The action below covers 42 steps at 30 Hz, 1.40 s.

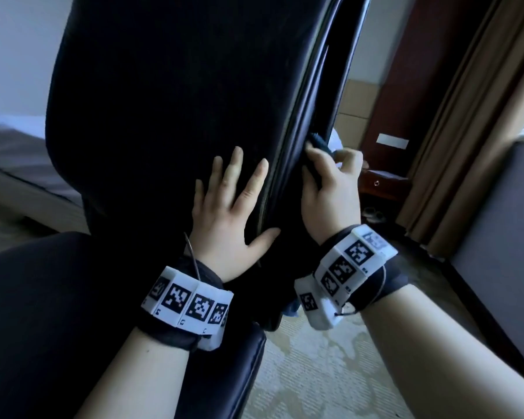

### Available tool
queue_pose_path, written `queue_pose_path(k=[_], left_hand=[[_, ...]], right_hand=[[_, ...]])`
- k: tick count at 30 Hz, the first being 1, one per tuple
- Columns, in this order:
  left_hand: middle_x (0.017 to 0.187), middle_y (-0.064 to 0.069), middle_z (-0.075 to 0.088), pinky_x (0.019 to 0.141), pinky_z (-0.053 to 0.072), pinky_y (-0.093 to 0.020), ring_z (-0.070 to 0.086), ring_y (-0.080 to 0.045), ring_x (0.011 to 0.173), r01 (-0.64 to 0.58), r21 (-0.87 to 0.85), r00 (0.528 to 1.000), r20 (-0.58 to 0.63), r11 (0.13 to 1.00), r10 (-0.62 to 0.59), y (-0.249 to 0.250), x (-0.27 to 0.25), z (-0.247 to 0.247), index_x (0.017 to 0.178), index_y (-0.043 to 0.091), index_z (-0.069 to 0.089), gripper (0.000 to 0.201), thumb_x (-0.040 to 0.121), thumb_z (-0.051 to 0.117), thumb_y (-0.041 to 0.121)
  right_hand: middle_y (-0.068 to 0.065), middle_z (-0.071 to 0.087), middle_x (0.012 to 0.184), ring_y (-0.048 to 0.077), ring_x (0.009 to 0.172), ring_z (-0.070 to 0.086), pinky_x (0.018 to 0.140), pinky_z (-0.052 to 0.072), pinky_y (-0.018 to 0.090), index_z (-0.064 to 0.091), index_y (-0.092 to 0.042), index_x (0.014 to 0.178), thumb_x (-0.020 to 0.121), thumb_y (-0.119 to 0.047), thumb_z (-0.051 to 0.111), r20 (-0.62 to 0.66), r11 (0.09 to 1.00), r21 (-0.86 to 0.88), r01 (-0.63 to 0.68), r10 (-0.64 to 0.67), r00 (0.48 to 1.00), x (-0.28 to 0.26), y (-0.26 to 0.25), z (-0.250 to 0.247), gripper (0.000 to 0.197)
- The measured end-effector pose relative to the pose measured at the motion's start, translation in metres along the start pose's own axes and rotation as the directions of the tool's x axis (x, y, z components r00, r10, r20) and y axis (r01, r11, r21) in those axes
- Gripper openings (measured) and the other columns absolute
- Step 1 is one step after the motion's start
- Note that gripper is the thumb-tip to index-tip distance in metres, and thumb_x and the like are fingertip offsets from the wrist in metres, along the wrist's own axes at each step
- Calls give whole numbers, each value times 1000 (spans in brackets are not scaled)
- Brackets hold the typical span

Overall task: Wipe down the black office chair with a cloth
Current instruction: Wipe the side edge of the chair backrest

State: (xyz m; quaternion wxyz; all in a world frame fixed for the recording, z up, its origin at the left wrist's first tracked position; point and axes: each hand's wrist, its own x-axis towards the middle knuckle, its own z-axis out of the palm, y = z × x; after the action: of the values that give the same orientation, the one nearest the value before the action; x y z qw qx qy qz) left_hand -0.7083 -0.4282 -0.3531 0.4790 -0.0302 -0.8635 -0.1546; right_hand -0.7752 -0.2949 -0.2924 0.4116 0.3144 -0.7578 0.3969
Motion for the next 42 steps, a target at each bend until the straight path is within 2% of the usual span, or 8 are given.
queue_pose_path(k=[3,9,17,21,26,35,40,42], left_hand=[[156,-8,5,109,15,-58,5,-31,143,2,-8,1000,-12,1000,-2,-1,-3,3,146,31,8,84,76,45,56],[156,-8,2,108,13,-59,2,-31,142,-31,-22,999,-20,999,31,-5,-5,5,146,29,7,83,79,43,60],[155,-10,3,108,12,-60,2,-32,142,-19,-35,1000,-7,999,18,-4,-4,7,145,28,8,81,78,44,57],[156,-11,3,108,11,-61,2,-32,142,-8,-24,1000,-20,1000,8,-8,-1,13,146,28,7,82,78,43,56],[156,-9,-2,108,4,-57,-6,-26,140,-19,-34,1000,-25,999,18,-13,-1,18,146,29,5,81,79,42,58],[155,-15,4,108,9,-62,5,-39,141,43,45,998,-57,998,-40,-18,7,31,145,26,7,81,77,42,54],[156,-12,-4,109,7,-59,0,-37,143,76,169,997,-38,983,-70,-31,12,32,145,29,1,81,79,37,60],[156,-10,-8,110,6,-58,-3,-35,143,71,212,997,-18,975,-69,-32,13,32,145,31,-2,81,80,34,62]], right_hand=[[6,34,108,-2,80,34,79,31,9,59,-16,121,90,-10,53,64,1000,-7,-22,23,998,-23,6,6,32],[11,36,104,-3,94,26,84,19,-9,60,-6,120,87,-5,52,-114,991,-36,131,-135,984,22,-5,-9,34],[14,44,114,11,92,46,79,44,27,62,-15,117,90,-13,52,-4,995,-94,26,-26,1000,11,-7,-8,29],[10,43,117,13,91,49,76,39,20,59,-20,122,93,-18,52,130,987,-155,45,-24,991,-6,1,-13,31],[9,38,118,1,93,35,79,28,2,53,-21,129,93,-15,48,24,993,-85,85,-83,996,45,-6,-13,37],[8,38,116,8,85,42,79,35,12,47,-27,134,94,-16,47,240,995,-62,82,-65,969,-7,28,22,42],[13,38,120,4,94,37,76,19,-12,48,-19,134,94,-10,47,137,988,107,108,-123,983,22,37,43,41],[15,39,122,1,92,35,76,21,-9,49,-18,133,93,-8,46,91,979,145,140,-154,984,27,41,55,41]])
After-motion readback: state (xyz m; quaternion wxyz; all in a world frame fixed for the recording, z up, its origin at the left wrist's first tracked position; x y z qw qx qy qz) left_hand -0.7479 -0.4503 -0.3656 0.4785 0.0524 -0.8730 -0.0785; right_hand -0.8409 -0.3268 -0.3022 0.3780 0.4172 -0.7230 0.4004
